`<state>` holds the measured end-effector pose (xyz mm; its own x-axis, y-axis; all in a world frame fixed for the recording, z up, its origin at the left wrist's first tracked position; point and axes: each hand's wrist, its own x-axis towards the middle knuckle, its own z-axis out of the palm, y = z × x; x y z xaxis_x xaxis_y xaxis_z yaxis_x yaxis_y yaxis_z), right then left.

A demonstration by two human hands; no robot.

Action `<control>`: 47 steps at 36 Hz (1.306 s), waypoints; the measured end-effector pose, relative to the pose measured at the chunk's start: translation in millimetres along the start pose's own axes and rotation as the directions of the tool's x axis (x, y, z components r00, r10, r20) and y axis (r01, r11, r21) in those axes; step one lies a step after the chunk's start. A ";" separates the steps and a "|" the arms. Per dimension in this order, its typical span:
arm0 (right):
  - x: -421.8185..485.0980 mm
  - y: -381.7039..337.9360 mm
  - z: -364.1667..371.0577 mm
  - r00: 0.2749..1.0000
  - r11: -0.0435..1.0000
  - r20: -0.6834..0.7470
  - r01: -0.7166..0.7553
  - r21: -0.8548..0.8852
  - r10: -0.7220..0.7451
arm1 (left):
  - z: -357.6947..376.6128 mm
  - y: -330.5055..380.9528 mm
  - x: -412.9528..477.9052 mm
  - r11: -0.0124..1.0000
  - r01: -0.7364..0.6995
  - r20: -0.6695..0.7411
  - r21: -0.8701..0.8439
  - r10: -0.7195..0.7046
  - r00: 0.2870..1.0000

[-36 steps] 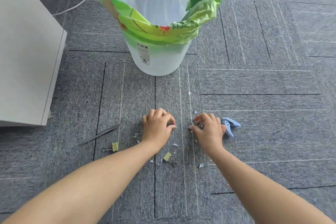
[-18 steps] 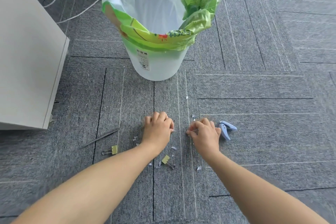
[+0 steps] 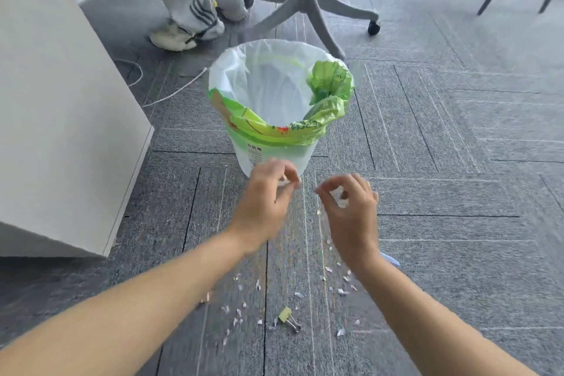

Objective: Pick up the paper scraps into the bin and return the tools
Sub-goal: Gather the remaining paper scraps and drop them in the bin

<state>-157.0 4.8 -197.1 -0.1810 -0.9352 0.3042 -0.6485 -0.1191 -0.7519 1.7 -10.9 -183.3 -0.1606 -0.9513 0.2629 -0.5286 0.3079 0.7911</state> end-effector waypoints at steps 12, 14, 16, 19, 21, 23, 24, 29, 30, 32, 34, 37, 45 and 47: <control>146.2 -70.3 1.5 0.987 0.917 0.158 0.066 -0.394 -0.003 | -70.7 18.7 131.2 0.854 0.090 -0.191 0.513 0.011 0.981; 146.3 -64.9 2.0 0.983 0.902 0.180 0.049 -0.428 0.032 | -69.8 16.5 129.1 0.818 0.127 -0.154 0.560 -0.048 0.987; 145.3 -62.2 1.7 0.985 0.901 0.171 0.043 -0.433 0.035 | -68.5 16.5 126.7 0.786 0.135 -0.124 0.603 -0.075 0.989; 141.9 -63.0 -0.4 0.988 0.892 0.150 0.051 -0.449 0.019 | -69.7 20.0 124.2 0.756 0.130 -0.091 0.642 -0.093 0.991; 139.5 -65.3 -2.1 0.989 0.914 0.144 0.037 -0.404 0.023 | -72.7 23.7 122.0 0.761 0.134 -0.080 0.635 -0.108 0.991; 134.1 -68.1 -3.4 0.989 0.939 0.145 0.045 -0.342 0.005 | -75.0 28.8 118.5 0.798 0.119 -0.064 0.591 -0.101 0.993; 129.6 -69.5 -4.1 0.989 0.947 0.148 0.063 -0.314 -0.017 | -75.8 31.3 115.0 0.822 0.099 -0.049 0.560 -0.086 0.995; 78.8 -63.7 -7.2 0.977 0.959 0.148 0.183 -0.214 -0.153 | -76.1 29.6 75.9 0.914 -0.051 -0.028 0.403 0.068 0.997; 64.5 -58.4 -7.0 0.975 0.960 0.146 0.194 -0.200 -0.166 | -75.5 26.0 63.7 0.933 -0.067 -0.026 0.354 0.082 0.996; 33.2 -43.3 -4.6 0.975 0.972 0.163 0.174 -0.158 -0.148 | -73.6 16.2 37.7 0.958 -0.094 -0.017 0.272 0.102 0.995; -0.1 -23.6 -1.6 0.972 0.984 0.218 0.117 -0.134 -0.086 | -69.6 3.7 9.9 0.969 -0.080 0.004 0.234 0.081 0.997; -49.6 12.3 3.5 0.925 0.977 0.375 0.027 -0.210 0.055 | -59.9 -21.6 -33.6 0.976 -0.002 0.074 0.217 -0.014 0.997; -121.5 67.0 14.4 0.776 0.899 0.540 -0.079 -0.430 0.326 | -28.7 -78.3 -115.5 0.929 0.226 0.251 0.292 -0.302 0.920; -125.7 67.4 19.4 0.770 0.889 0.546 -0.057 -0.454 0.329 | -22.6 -88.1 -125.0 0.913 0.232 0.289 0.337 -0.334 0.897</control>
<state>-163.6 107.8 -297.3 0.0514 -0.9417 -0.3326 -0.9021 0.0992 -0.4200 87.1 81.1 -273.4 -0.2080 -0.9599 -0.1880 -0.8002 0.0565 0.5971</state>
